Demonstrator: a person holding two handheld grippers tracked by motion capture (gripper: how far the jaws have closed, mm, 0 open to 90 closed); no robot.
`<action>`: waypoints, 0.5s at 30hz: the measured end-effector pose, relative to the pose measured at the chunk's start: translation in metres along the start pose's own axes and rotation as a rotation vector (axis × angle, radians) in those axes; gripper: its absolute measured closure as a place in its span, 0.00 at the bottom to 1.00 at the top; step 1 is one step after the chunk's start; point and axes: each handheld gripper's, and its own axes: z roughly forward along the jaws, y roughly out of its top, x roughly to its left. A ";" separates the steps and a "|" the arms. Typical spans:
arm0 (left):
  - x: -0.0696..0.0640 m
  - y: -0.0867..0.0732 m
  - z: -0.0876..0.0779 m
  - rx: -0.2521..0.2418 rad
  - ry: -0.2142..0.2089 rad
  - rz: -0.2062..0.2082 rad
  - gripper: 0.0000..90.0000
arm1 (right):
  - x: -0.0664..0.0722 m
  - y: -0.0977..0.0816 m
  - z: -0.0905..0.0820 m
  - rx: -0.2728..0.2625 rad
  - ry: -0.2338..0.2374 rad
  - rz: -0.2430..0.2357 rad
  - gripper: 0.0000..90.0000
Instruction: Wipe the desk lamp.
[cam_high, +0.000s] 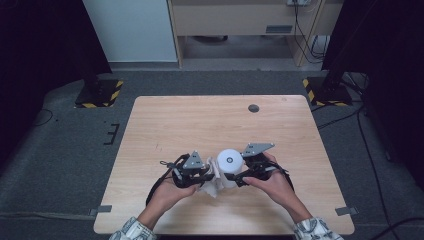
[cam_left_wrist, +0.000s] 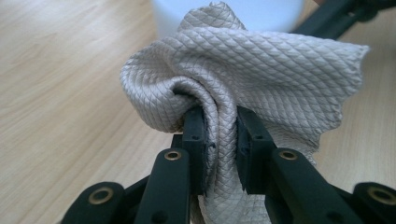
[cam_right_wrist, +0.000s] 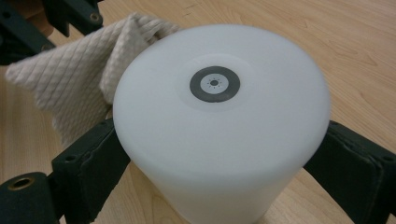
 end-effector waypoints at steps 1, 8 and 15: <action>-0.003 -0.002 0.003 0.011 -0.003 0.006 0.84 | 0.000 0.000 0.000 0.000 -0.001 -0.001 0.10; -0.007 -0.007 0.017 0.049 -0.020 0.022 0.84 | 0.000 0.000 0.000 0.000 -0.006 -0.002 0.10; -0.013 -0.003 0.015 0.020 -0.050 0.024 0.84 | 0.000 -0.001 0.000 -0.001 -0.004 0.001 0.10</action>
